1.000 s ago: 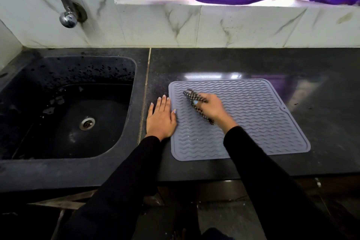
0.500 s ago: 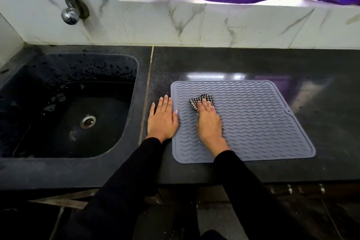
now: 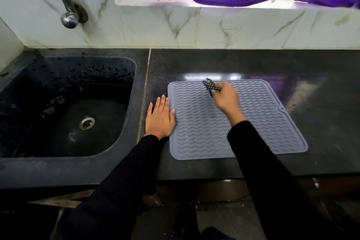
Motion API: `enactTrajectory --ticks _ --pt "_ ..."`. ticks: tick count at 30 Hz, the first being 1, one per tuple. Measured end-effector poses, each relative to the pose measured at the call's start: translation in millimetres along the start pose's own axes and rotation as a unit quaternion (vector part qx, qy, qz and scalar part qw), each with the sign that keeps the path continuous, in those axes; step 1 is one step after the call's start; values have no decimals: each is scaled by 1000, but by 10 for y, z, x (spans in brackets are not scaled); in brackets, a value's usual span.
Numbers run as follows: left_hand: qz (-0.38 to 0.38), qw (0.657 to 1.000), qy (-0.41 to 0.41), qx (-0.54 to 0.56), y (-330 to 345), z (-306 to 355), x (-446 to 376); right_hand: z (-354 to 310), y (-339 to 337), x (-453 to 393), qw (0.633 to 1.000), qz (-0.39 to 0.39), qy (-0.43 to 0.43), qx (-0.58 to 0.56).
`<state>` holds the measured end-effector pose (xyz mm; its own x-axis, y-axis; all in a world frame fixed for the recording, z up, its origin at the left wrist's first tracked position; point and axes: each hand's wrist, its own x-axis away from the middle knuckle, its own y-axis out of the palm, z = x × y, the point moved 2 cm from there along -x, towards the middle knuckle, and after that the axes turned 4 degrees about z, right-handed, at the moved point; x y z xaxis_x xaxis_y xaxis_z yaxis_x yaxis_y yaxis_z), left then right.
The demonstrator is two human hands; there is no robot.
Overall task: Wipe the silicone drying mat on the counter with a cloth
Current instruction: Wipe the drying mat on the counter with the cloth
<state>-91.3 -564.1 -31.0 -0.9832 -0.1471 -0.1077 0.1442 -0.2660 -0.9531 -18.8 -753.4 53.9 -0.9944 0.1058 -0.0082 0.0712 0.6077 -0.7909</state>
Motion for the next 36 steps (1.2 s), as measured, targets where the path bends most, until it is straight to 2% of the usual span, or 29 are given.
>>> enactTrajectory --ticks 3,7,14,16,18,21,22,25,28,32,36 --pt "-4 1000 0 -3 -1 6 -6 -33 196 249 990 -9 -72 118" --pt "-9 1000 1 -14 21 -12 -21 33 441 439 972 -11 -142 188" --pt "1 1000 -3 -28 45 -20 -20 157 308 313 970 -52 -162 174" --pt "9 1000 -5 -25 33 -4 -13 200 225 217 980 -67 -136 125" --pt "18 1000 -8 -18 21 0 -6 235 136 84 993 -92 -69 9" --pt "21 1000 -12 -14 20 2 -4 240 -11 -61 973 -122 64 -184" --pt "23 1000 -13 -12 19 3 -3 239 -30 -100 972 -106 86 -191" --pt "28 999 -17 -4 25 3 -8 113 -64 53 999 -49 6 -12" --pt "34 999 -22 -5 44 -4 -9 50 105 370 985 -67 -87 130" --pt "29 999 -23 -11 72 -21 -21 184 348 569 960 -54 -185 203" --pt "12 999 -27 -15 67 -26 -51 292 346 496 963 -77 -190 177"
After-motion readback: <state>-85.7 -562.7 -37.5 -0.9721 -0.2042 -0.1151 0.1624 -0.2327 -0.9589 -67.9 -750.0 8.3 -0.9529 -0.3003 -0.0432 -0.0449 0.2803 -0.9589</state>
